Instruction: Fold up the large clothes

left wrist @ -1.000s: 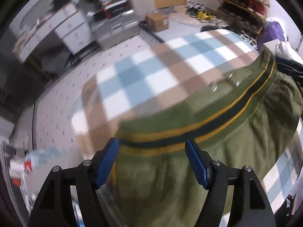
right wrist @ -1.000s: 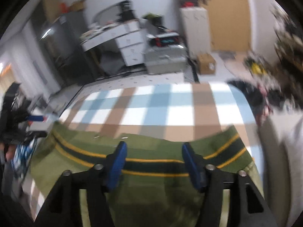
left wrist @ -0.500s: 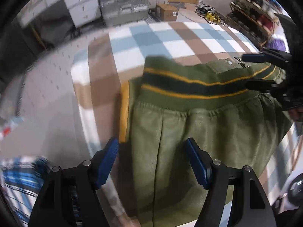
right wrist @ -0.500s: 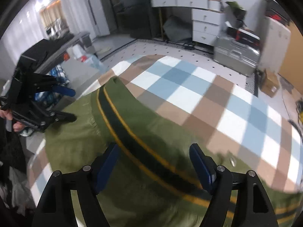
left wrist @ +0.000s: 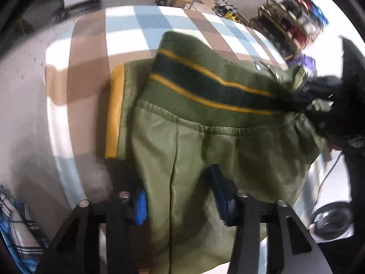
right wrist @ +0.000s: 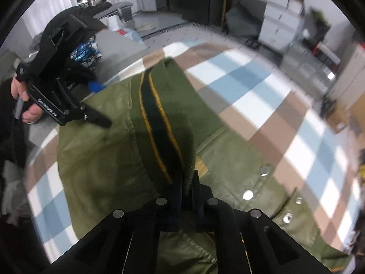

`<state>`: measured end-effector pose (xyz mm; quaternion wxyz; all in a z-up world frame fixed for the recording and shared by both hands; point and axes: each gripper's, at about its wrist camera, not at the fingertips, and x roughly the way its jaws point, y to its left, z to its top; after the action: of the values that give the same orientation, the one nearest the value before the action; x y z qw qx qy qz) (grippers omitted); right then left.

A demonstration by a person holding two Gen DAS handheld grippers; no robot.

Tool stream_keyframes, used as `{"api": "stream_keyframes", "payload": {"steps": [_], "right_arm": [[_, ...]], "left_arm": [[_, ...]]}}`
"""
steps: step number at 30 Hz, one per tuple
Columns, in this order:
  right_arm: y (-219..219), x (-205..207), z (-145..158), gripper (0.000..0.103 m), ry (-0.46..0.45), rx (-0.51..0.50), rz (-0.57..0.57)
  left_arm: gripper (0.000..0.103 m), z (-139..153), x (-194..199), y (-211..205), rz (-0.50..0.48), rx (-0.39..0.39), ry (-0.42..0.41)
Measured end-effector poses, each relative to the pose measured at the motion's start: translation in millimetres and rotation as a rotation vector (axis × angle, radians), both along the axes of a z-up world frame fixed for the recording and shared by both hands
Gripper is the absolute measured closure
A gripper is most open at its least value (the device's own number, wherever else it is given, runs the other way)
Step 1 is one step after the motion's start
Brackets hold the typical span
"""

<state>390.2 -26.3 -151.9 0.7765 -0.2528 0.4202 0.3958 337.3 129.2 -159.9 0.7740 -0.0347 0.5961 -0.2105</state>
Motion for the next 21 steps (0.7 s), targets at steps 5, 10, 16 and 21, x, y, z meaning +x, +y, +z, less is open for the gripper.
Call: {"api": "stream_keyframes", "payload": {"steps": [5,10,16,21], "right_arm": [[-2,0,36,0.098,-0.137,0.111,-0.094],[4,36,49,0.099,-0.207,0.163,-0.225],[18,97,5,0.103,-0.069,0.164,-0.341],[16,104,-33,0.103,0.008,0.131,-0.365]], "left_arm": [[0.094,30,-8,9,0.064,-0.035,-0.081],[0.097,70,-23,14,0.133,-0.007,-0.237],[0.097,23,-7,32,0.273,0.065,-0.165],[0.091,-8,-1,34,0.354,0.057,-0.117]]}}
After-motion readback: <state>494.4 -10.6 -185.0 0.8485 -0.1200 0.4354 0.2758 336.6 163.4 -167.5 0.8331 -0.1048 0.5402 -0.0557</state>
